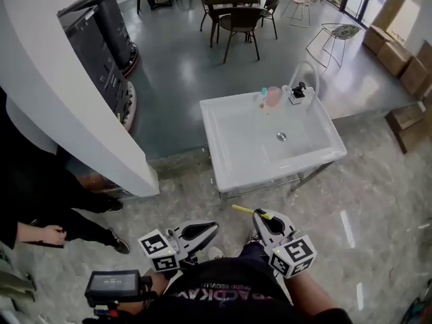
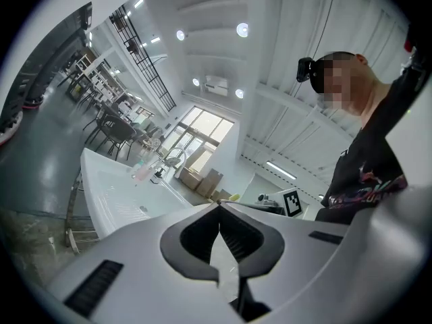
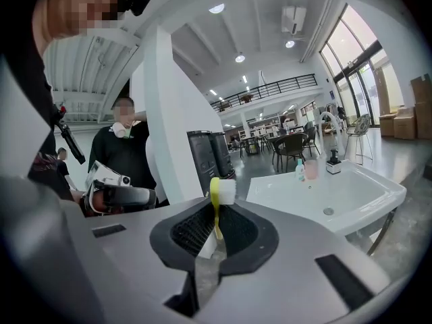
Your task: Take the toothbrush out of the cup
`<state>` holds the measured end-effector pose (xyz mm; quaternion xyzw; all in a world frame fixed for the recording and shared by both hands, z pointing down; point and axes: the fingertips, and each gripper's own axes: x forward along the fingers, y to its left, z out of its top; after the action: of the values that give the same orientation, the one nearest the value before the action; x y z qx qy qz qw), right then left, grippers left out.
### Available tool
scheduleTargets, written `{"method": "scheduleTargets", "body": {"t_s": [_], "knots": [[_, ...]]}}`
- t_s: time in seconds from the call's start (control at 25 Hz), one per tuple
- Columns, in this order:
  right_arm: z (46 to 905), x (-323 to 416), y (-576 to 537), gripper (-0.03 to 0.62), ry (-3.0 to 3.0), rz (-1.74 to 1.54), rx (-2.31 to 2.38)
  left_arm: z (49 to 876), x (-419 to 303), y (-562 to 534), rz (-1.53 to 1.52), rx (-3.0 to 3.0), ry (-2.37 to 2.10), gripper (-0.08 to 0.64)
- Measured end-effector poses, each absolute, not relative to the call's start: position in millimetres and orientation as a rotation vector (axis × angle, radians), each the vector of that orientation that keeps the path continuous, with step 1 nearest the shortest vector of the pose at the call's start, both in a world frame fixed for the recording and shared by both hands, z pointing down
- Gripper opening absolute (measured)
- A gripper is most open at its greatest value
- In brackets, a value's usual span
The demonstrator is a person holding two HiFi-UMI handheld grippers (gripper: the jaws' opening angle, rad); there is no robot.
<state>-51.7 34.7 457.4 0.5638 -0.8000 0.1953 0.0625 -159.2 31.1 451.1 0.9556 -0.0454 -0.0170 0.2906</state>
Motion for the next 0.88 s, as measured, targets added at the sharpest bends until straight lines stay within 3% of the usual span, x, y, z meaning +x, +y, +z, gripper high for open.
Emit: {"method": "scheduleTargets", "body": {"t_s": [0.88], "knots": [[448.4, -59.5, 69.9, 0.028, -2.504, 0.646, 1.703, 452.4, -142.3, 37.6, 0.044, 2.620, -0.152, 0.008]]}}
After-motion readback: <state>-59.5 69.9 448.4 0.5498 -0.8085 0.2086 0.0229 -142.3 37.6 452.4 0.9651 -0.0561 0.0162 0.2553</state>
